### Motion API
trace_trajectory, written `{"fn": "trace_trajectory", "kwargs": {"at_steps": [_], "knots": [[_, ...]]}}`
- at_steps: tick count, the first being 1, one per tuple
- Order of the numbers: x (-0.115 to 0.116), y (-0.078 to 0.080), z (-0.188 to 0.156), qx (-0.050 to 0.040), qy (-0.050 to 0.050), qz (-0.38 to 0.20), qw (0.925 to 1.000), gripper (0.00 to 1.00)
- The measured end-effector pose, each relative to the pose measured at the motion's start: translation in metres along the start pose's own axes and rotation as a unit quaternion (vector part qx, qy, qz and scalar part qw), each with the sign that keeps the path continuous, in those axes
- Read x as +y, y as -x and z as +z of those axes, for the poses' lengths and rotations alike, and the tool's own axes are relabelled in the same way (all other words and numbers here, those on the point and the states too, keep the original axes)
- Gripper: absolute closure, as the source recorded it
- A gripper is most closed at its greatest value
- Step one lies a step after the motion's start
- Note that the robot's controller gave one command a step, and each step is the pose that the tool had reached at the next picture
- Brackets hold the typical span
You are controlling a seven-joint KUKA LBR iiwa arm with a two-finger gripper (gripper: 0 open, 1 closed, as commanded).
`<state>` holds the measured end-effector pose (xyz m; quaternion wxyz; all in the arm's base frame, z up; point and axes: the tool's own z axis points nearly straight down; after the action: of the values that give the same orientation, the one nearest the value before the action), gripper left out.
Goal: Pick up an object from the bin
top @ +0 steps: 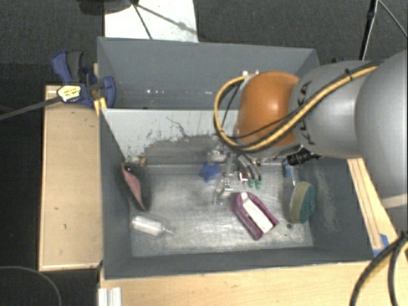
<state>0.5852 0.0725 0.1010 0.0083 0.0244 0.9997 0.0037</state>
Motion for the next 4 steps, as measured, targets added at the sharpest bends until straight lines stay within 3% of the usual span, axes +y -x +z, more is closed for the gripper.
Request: {"fn": "trace_trajectory", "kwargs": {"at_steps": [1, 2, 3, 4], "knots": [[0.0, 0.001, -0.005, -0.0021, -0.002, 0.001, 1.0, 1.0], [0.0, -0.003, -0.001, 0.006, -0.002, 0.001, 1.0, 0.0], [-0.002, -0.001, 0.002, -0.004, 0.001, 0.138, 0.9904, 0.0], [0.001, -0.028, -0.077, 0.003, -0.003, 0.101, 0.9948, 0.0]]}}
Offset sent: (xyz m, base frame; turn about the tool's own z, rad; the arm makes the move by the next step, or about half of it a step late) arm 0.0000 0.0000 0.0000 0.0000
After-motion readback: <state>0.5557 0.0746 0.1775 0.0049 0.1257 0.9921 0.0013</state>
